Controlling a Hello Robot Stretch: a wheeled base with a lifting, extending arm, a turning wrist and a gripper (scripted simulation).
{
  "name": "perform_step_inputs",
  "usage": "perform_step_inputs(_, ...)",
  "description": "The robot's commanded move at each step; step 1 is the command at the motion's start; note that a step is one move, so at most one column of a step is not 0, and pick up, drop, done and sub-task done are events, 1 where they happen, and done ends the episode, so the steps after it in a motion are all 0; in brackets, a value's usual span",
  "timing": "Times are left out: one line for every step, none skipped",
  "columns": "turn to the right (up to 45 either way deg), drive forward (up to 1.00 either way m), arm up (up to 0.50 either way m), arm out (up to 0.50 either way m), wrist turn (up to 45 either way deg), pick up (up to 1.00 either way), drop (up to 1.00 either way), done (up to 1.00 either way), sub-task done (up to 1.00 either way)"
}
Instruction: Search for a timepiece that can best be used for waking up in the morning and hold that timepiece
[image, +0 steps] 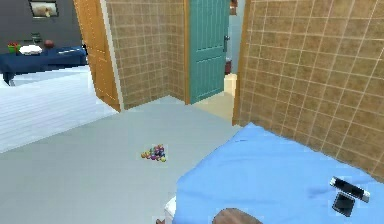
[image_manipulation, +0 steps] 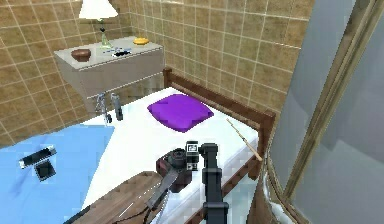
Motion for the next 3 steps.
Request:
perform_step_inputs(0.0,0.0,0.0,0.0,45.0,0.0,0.0,0.0,0.0)
perform_step_inputs(0.0,0.0,0.0,0.0,45.0,0.0,0.0,0.0,0.0)
perform_step_inputs(0.0,0.0,0.0,0.0,30.0,0.0,0.0,0.0,0.0)
